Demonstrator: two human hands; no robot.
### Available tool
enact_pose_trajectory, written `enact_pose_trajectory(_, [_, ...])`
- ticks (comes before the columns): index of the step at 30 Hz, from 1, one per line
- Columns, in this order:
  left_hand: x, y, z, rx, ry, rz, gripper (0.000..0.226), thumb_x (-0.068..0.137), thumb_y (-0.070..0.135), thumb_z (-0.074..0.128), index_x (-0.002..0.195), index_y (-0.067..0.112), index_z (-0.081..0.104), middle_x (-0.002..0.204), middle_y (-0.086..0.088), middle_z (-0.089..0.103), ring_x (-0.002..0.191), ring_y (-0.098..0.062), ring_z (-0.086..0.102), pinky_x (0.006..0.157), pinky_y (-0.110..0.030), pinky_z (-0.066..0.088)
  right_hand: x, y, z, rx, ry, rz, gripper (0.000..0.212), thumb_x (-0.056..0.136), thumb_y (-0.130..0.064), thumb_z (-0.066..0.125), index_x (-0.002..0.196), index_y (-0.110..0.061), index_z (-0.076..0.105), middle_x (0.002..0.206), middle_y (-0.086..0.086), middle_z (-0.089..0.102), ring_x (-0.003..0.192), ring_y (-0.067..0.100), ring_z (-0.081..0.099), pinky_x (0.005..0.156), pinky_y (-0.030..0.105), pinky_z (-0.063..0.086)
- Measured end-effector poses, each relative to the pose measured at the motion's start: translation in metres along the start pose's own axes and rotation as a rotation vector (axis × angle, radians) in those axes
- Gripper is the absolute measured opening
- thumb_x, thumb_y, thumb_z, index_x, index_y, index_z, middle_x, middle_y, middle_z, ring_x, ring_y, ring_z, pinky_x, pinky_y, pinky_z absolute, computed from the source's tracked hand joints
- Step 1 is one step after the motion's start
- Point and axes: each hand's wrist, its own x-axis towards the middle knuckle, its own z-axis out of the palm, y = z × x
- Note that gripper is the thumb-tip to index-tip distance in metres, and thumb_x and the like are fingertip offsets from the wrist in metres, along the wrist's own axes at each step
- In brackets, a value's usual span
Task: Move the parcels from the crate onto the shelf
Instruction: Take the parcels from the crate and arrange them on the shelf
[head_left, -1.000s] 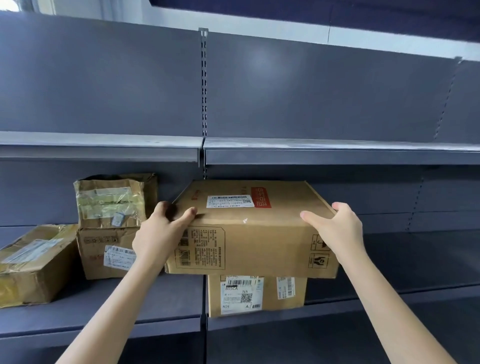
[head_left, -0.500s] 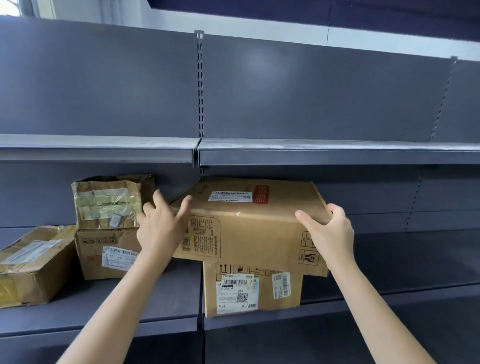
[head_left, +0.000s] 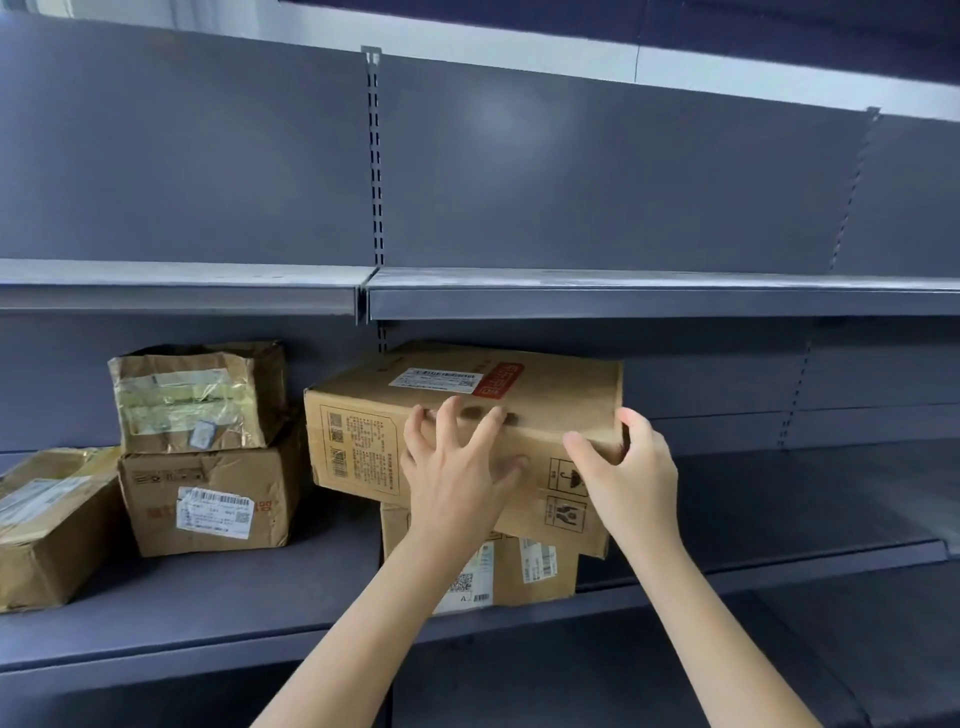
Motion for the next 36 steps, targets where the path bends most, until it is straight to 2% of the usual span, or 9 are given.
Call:
enact_pose_trajectory(10, [0.014, -0.036, -0.011, -0.135, -0.087, 0.138, 0.063, 0.072, 0.064, 0.046, 0.128, 0.034, 0.046, 0.140, -0.003, 0.030, 0.135, -0.032, 0.001, 0.112, -0.051, 0.009, -0.028, -0.001, 0.006, -0.052, 0.000, -0.104, 0.067, 0.080, -0.032, 0.065, 0.138, -0.017, 0.034, 0.132, 0.002, 0.039, 0.120, 0.019, 0.041, 0.088, 0.024, 0.036])
enact_pose_trajectory(14, [0.023, -0.060, -0.026, -0.322, -0.123, 0.088, 0.055, 0.069, 0.061, 0.039, 0.115, 0.036, 0.056, 0.125, 0.007, 0.037, 0.136, -0.027, 0.012, 0.112, -0.045, 0.010, -0.048, -0.008, 0.012, -0.063, -0.098, -0.181, 0.069, 0.081, -0.034, 0.064, 0.140, -0.022, 0.030, 0.136, -0.002, 0.030, 0.121, 0.011, 0.036, 0.082, 0.005, 0.031])
enact_pose_trajectory(20, [0.033, -0.089, -0.045, -0.525, -0.134, 0.016, 0.037, 0.059, 0.067, 0.039, 0.086, 0.049, 0.057, 0.122, 0.004, 0.044, 0.126, -0.020, 0.031, 0.099, -0.032, 0.020, -0.067, -0.017, 0.029, -0.085, -0.192, -0.283, 0.071, 0.081, -0.036, 0.063, 0.141, -0.029, 0.025, 0.140, -0.006, 0.023, 0.128, 0.008, 0.029, 0.098, 0.018, 0.037])
enact_pose_trajectory(23, [0.036, -0.094, -0.047, -0.573, -0.143, 0.025, 0.029, 0.056, 0.068, 0.049, 0.077, 0.053, 0.062, 0.122, 0.003, 0.047, 0.124, -0.018, 0.033, 0.099, -0.032, 0.024, -0.065, -0.012, 0.030, -0.099, -0.161, -0.334, 0.069, 0.077, -0.042, 0.059, 0.138, -0.030, 0.029, 0.137, -0.008, 0.027, 0.126, 0.006, 0.028, 0.096, 0.016, 0.036])
enact_pose_trajectory(26, [0.039, -0.098, -0.042, -0.573, -0.160, 0.017, 0.034, 0.055, 0.067, 0.052, 0.079, 0.047, 0.064, 0.123, 0.001, 0.047, 0.127, -0.022, 0.031, 0.107, -0.045, 0.029, -0.044, -0.002, 0.021, -0.111, -0.115, -0.352, 0.068, 0.076, -0.035, 0.067, 0.135, -0.027, 0.034, 0.137, -0.005, 0.030, 0.123, 0.007, 0.030, 0.092, 0.013, 0.035])
enact_pose_trajectory(28, [0.040, -0.101, -0.040, -0.596, -0.150, 0.029, 0.037, 0.055, 0.065, 0.052, 0.081, 0.044, 0.065, 0.121, 0.002, 0.048, 0.126, -0.022, 0.032, 0.102, -0.032, 0.033, -0.019, 0.006, 0.009, -0.170, -0.071, -0.374, 0.070, 0.074, -0.031, 0.073, 0.134, -0.025, 0.037, 0.138, -0.002, 0.031, 0.118, 0.006, 0.028, 0.082, 0.006, 0.030])
enact_pose_trajectory(30, [0.041, -0.103, -0.040, -0.626, -0.148, 0.046, 0.032, 0.056, 0.063, 0.054, 0.082, 0.049, 0.064, 0.119, 0.003, 0.050, 0.124, -0.022, 0.035, 0.090, -0.019, 0.032, 0.009, 0.014, -0.004, -0.233, -0.078, -0.364, 0.075, 0.072, -0.032, 0.075, 0.136, -0.025, 0.036, 0.141, 0.000, 0.027, 0.122, 0.011, 0.025, 0.091, 0.014, 0.031])
enact_pose_trajectory(33, [0.046, -0.107, -0.041, -0.652, -0.184, 0.038, 0.030, 0.055, 0.061, 0.056, 0.081, 0.050, 0.064, 0.121, 0.000, 0.050, 0.124, -0.024, 0.036, 0.086, -0.017, 0.033, 0.044, 0.022, -0.023, -0.277, -0.189, -0.248, 0.084, 0.069, -0.034, 0.077, 0.139, -0.029, 0.031, 0.144, -0.002, 0.019, 0.132, 0.019, 0.015, 0.106, 0.035, 0.027])
enact_pose_trajectory(36, [0.050, -0.105, -0.045, -0.715, -0.214, 0.030, 0.028, 0.052, 0.056, 0.059, 0.077, 0.048, 0.067, 0.122, -0.005, 0.049, 0.123, -0.020, 0.039, 0.084, -0.013, 0.033, 0.065, 0.031, -0.033, -0.279, -0.308, -0.157, 0.082, 0.068, -0.034, 0.079, 0.137, -0.030, 0.034, 0.142, -0.005, 0.021, 0.133, 0.022, 0.018, 0.106, 0.039, 0.029])
